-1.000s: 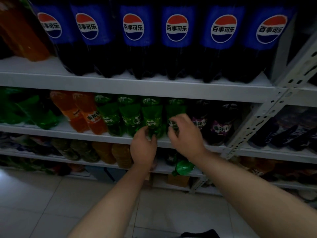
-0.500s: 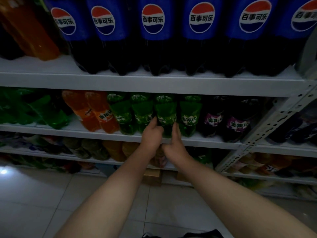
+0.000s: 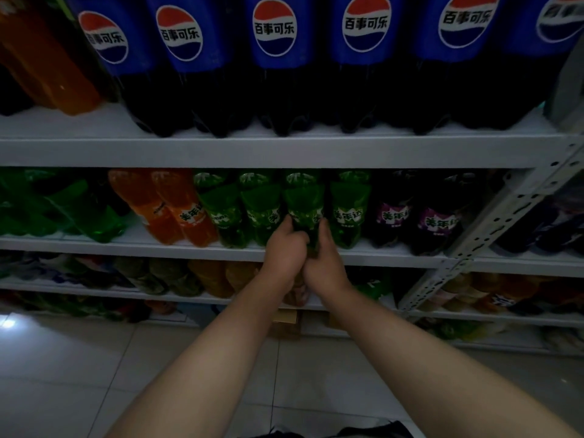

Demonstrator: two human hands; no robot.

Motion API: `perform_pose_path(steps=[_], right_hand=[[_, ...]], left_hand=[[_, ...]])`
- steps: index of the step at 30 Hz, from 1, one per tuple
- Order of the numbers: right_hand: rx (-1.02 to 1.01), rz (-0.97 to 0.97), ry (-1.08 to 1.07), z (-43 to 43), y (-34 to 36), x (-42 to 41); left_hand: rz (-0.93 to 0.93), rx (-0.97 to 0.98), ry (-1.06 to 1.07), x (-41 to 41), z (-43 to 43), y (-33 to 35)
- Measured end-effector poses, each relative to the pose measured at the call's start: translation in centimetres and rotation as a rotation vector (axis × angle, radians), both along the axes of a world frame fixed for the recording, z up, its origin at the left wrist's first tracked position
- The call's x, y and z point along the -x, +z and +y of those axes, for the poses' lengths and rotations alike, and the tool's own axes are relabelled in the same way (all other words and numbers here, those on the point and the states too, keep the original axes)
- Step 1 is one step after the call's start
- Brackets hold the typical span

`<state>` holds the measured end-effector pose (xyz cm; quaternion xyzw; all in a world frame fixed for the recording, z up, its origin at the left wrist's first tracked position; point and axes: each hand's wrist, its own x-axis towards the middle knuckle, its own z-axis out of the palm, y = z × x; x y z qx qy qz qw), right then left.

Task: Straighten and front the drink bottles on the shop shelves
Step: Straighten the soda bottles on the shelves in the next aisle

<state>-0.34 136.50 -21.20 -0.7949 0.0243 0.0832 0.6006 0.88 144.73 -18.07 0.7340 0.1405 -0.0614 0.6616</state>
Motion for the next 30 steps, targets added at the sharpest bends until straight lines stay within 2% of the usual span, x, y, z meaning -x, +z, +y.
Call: perform_pose_path(steps=[5,10,14,19,23,30], right_hand=[[0.038,0.024,0.047,0.0,-0.6,1.3],[0.032,-0.018,0.046,-1.5,0.4,-1.0],[-0.037,-0.013,0.066,-1.4,0.9,-1.4],[-0.027,0.047,0.075,-1.7,-0.3,0.3],[-0.06,0.028,0.036,-1.9,-0.1,-0.5],[-0.022,0.057,0.107,-1.9,-0.2,-0.7]], left_hand=[[-0.023,-0.039,0.006,-0.3,0.4,-0.2],[-0.091,0.001,0.043,0.7,0.2,-0.8],[-0.063,0.056,0.024,-0.1,0.4,-0.5],[-0.042,-0.018,-0.022,-0.9,0.6,0.4],[-0.069,-0.116,0.056,-0.2,0.2,0.2],[-0.064,-0.085,0.051,-0.8,0.3,-0.3]])
